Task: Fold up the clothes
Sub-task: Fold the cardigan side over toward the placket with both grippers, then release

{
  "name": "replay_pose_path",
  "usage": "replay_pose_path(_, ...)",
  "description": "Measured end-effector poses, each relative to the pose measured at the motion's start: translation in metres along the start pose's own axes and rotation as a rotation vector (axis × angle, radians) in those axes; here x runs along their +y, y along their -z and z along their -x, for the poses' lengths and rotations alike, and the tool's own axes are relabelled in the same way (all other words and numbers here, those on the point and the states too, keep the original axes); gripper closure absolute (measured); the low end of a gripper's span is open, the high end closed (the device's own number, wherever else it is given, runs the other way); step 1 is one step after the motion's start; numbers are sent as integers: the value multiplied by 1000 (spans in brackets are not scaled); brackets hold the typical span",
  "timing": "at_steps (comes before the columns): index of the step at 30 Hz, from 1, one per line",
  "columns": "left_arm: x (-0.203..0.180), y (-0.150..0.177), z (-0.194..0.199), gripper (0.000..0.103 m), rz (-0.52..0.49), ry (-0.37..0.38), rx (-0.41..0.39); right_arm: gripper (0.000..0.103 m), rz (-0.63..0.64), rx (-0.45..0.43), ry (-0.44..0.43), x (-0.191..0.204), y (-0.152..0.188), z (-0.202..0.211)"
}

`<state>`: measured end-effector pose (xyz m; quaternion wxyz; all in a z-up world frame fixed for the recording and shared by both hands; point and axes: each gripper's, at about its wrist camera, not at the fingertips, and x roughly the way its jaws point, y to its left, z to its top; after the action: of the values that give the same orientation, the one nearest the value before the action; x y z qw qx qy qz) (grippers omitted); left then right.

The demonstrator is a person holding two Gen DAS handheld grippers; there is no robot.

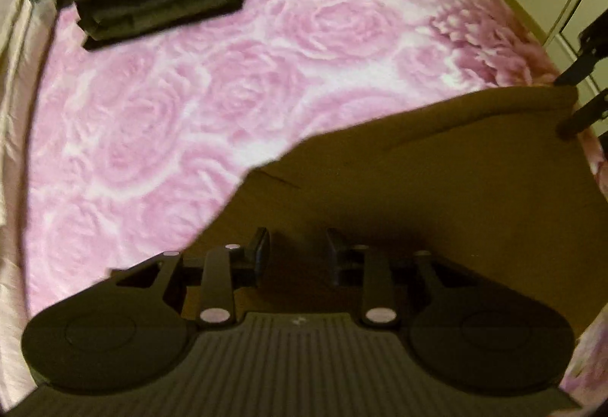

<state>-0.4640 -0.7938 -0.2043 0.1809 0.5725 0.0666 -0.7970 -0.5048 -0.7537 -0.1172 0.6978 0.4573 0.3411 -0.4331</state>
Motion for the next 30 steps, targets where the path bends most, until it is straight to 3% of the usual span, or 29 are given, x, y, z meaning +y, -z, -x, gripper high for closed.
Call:
replay_pose_path(7, 13, -1, -22, 71, 141, 15, -18, 49, 3, -6, 127, 5, -12, -7)
replay_pose_path(9, 14, 9, -9, 71, 177, -3, -44, 49, 91, -45, 133, 20, -16, 6)
replay_pose_path(13, 36, 52, 22, 69, 300, -68, -66, 49, 185, -65, 44, 49, -22, 12)
replay_pose_path(17, 73, 121, 32, 69, 434, -187, 17, 49, 233, -15, -45, 74, -24, -12)
replay_pose_path(20, 96, 159, 26, 70, 526, -234, 59, 49, 239, 40, -113, 84, -19, -38)
replay_pose_path(24, 115, 180, 4, 64, 546, -252, 81, 49, 219, 109, -144, 82, -9, -69)
replay_pose_path(30, 118, 178, 0, 63, 506, -259, 90, 49, 276, 113, -129, 65, -4, -61)
